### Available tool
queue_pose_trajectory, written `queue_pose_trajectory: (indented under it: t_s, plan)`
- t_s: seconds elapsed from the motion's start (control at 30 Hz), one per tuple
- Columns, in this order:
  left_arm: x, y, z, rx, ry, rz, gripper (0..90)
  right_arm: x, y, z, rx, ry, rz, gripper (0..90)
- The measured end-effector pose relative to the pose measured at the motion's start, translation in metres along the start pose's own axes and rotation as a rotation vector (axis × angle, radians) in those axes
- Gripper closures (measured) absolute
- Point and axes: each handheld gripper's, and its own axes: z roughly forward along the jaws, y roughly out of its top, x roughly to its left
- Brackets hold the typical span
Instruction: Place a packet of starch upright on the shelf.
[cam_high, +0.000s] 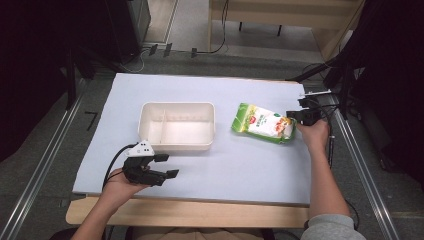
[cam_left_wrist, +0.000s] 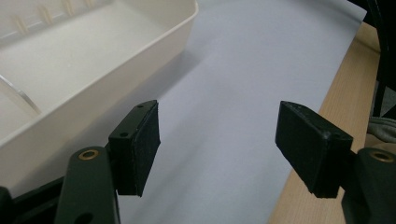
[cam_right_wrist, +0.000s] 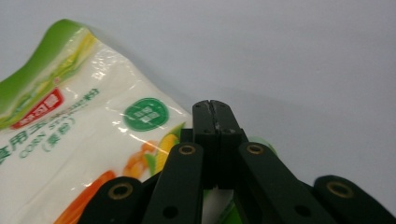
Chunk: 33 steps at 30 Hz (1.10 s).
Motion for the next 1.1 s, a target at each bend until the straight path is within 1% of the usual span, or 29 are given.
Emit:
queue_pose_trajectory:
  t_s: [0.03,0.07,0.1,0.17,0.2,0.23,0.3,0.37,0.43,0.57,0.67,0.73,0.8,0.87,0.9,1.0,1.1]
  plan:
    - [0.000,-0.001,0.000,-0.001,0.002,0.002,31.3,-0.001,0.000,0.005,0.010,-0.007,-0.009,90.0]
    - [-0.001,-0.001,-0.001,-0.006,0.003,0.000,31.3,-0.001,0.000,0.005,0.010,-0.007,-0.009,90.0]
    - [-0.001,-0.002,-0.001,-0.004,0.004,-0.002,31.3,0.000,-0.001,0.011,0.023,-0.025,-0.020,90.0]
    - [-0.001,-0.003,-0.001,-0.002,0.006,-0.001,31.3,-0.001,-0.001,0.013,0.034,-0.029,-0.016,90.0]
    - [-0.001,-0.003,-0.001,0.001,0.008,-0.002,31.3,-0.003,-0.001,0.016,0.043,-0.028,0.001,90.0]
    - [-0.001,-0.003,-0.001,0.004,0.008,-0.002,31.3,-0.003,-0.003,0.019,0.047,-0.033,-0.003,90.0]
    - [-0.002,-0.003,-0.002,0.000,0.006,0.000,31.3,-0.002,-0.004,0.021,0.045,-0.035,-0.002,90.0]
    - [-0.001,-0.003,-0.002,-0.005,0.009,-0.002,31.3,0.001,-0.004,0.020,0.056,-0.045,-0.022,90.0]
    - [-0.001,-0.002,-0.002,-0.004,0.006,-0.003,31.3,0.005,-0.006,0.017,0.080,-0.047,-0.039,90.0]
    - [-0.001,-0.002,-0.003,-0.013,0.003,-0.003,31.3,0.008,-0.012,0.013,0.078,-0.040,-0.057,90.0]
    - [-0.001,-0.001,-0.003,-0.019,0.000,0.002,31.3,0.013,-0.016,0.007,0.106,-0.033,-0.066,90.0]
    - [-0.001,0.000,-0.003,-0.021,0.001,0.002,31.4,0.017,-0.020,0.003,0.106,-0.031,-0.081,90.0]
    - [0.000,0.001,-0.003,-0.018,0.003,-0.006,31.3,0.020,-0.025,-0.001,0.110,-0.016,-0.081,90.0]
    - [0.001,0.001,-0.001,-0.013,0.001,-0.005,31.3,0.022,-0.030,-0.005,0.110,0.000,-0.079,90.0]
    - [0.002,0.002,-0.001,-0.008,0.003,-0.002,31.4,0.024,-0.035,-0.009,0.105,0.011,-0.078,90.0]
    - [0.002,0.003,0.001,-0.007,0.001,0.002,31.3,0.027,-0.040,-0.013,0.110,0.021,-0.072,90.0]
    - [0.001,0.005,0.003,-0.010,-0.004,0.007,31.3,0.032,-0.047,-0.020,0.123,0.041,-0.085,90.0]
